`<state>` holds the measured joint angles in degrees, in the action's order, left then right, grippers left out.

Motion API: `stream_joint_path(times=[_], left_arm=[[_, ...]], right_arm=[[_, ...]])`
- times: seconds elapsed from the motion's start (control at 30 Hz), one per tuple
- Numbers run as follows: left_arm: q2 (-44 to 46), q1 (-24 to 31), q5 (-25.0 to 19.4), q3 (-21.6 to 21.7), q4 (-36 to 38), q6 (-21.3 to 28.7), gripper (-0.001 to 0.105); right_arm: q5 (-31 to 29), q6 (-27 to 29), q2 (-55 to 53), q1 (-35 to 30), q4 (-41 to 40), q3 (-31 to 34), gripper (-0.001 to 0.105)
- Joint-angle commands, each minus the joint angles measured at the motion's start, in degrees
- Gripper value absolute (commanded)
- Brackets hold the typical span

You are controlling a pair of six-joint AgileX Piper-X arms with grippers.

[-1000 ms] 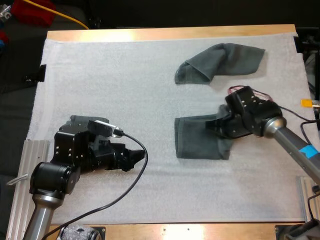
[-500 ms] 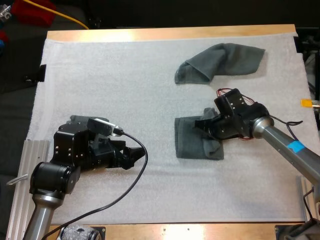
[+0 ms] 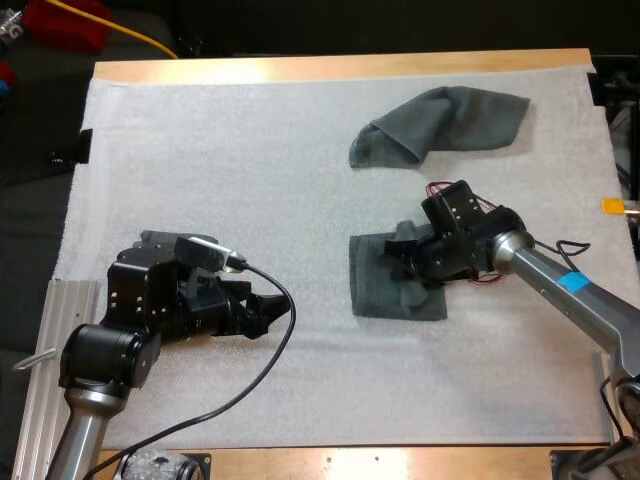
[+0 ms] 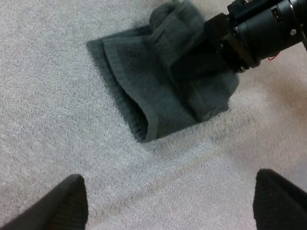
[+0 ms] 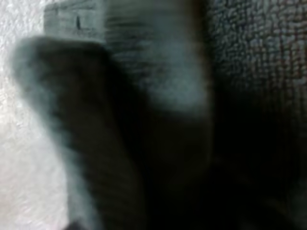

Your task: Pick towel from pile, fold and stack

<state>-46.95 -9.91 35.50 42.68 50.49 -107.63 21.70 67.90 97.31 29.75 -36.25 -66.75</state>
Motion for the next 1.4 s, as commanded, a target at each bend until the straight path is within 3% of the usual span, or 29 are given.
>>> stream_joint_path(times=[0.0, 0.1, 0.33, 0.57, 1.37], left_arm=[[0.3, 0.1, -0.2, 0.3, -0.7, 0.0, 0.069], [0.3, 0.1, -0.2, 0.3, -0.7, 0.0, 0.069], [0.3, 0.1, -0.2, 0.3, -0.7, 0.0, 0.069], [0.3, 0.1, -0.2, 0.3, -0.7, 0.0, 0.069], [0.3, 0.1, 0.3, 0.3, -0.7, 0.0, 0.069]], right_arm=[[3.5, 0.4, 0.1, -0.1, 0.7, -0.4, 0.067], [7.8, 0.4, -0.1, -0.1, 3.0, -0.4, 0.070], [8.5, 0.9, -2.0, -0.1, 3.3, -0.4, 0.070], [13.4, 0.9, -2.2, 0.7, 4.2, -0.4, 0.070], [13.0, -1.2, 2.8, 7.9, 7.5, -0.2, 0.070]])
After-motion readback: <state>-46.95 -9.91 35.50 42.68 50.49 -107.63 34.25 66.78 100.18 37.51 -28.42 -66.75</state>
